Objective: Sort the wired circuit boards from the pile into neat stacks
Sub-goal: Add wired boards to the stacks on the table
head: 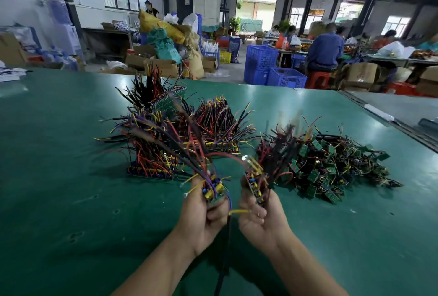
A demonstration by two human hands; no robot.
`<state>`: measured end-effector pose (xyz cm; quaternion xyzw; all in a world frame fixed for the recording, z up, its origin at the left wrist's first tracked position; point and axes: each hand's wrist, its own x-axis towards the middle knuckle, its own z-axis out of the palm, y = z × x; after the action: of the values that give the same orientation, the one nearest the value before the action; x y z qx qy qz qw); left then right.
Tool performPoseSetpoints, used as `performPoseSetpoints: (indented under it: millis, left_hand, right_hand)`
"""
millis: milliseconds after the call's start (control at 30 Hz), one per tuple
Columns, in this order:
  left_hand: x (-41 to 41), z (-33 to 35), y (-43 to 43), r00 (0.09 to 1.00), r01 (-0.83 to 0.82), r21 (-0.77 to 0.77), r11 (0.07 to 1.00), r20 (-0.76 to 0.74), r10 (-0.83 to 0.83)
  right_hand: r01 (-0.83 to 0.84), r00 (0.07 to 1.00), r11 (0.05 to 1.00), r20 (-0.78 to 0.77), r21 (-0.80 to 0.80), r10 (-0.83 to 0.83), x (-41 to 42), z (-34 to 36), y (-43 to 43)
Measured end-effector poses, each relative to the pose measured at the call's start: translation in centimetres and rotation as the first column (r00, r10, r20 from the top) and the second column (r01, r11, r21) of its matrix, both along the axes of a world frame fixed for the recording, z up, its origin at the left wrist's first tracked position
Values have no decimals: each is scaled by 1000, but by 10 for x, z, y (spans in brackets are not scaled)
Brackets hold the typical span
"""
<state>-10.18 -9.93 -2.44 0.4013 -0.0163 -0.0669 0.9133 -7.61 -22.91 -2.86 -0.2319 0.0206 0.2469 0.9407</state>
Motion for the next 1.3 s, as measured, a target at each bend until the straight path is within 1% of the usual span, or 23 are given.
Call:
performPoseSetpoints:
  millis: [67,133,233,300,367,433,500,633,667,700,733,800,867,933,967,1000,1033,1067,1100,1167,1233,1267,1300]
  left_hand:
    - [5,-1,3,994,-100,-2,995,-43,99]
    - [8,-1,5,981,-184,59,981,-55,187]
    - [11,0,7,941,-325,128,937,-52,333]
    - [13,-1,9,914,-388,164,907,-57,402]
    - [14,-3,10,903,-406,212,889,-57,426]
    - [13,-4,11,891,-417,270,868,-66,449]
    - [12,-6,12,881,-429,314,847,-60,469]
    - [14,-10,12,874,-444,355,823,-31,485]
    - [15,-11,12,875,-440,362,822,-31,483]
    - [15,-12,11,877,-434,370,821,-34,479]
    - [15,-13,10,879,-428,378,821,-39,476]
    - [16,-13,8,881,-422,385,821,-39,472]
    - [16,-14,7,880,-423,390,818,-39,474]
    - [15,-14,5,877,-424,405,810,-40,479]
    - [14,-13,3,875,-426,414,805,-39,483]
    - [13,-13,2,873,-427,419,801,-41,487]
    - [13,-11,-1,870,-428,421,800,-48,491]
    - [12,-10,-2,866,-430,418,800,-61,497]
    - [11,-9,-5,861,-433,417,799,-69,503]
    - [9,-8,-9,855,-442,428,788,-64,514]
    - [8,-8,-11,845,-456,427,781,-66,530]
    - [7,-8,-12,843,-459,416,785,-74,532]
    - [7,-9,-14,843,-459,409,789,-79,532]
  right_hand:
    - [97,992,992,-74,-84,-104,6,1,-3]
    - [146,982,957,-79,-252,-170,12,1,-8]
    - [227,964,825,2,-518,-265,21,1,-17]
    - [276,952,718,78,-639,-296,25,-2,-22]
    - [284,952,625,137,-727,-273,27,-6,-24]
    - [259,963,569,165,-781,-212,27,-11,-22]
    - [225,974,543,176,-809,-141,26,-15,-19]
    - [153,983,560,182,-815,-5,23,-16,-15]
    - [147,982,547,186,-824,16,23,-17,-15]
    - [154,980,507,198,-848,34,21,-17,-15]
    - [177,973,424,224,-888,61,20,-16,-16]
    - [269,944,169,294,-948,151,19,-16,-17]
    - [365,911,-44,347,-930,224,17,-14,-17]
    - [443,886,-204,393,-873,245,16,-12,-17]
    - [490,867,-269,431,-829,250,15,-11,-18]
    - [551,833,-311,490,-774,256,13,-10,-18]
    - [639,769,-313,581,-703,267,10,-8,-17]
    - [740,672,-273,686,-615,277,6,-4,-16]
    - [825,565,-207,773,-526,287,2,0,-14]
    - [914,401,-79,858,-398,321,-6,6,-9]
    - [946,307,-16,880,-323,362,-11,8,-4]
    - [949,295,-10,876,-315,381,-13,7,-2]
    - [944,311,-19,864,-330,396,-13,6,0]
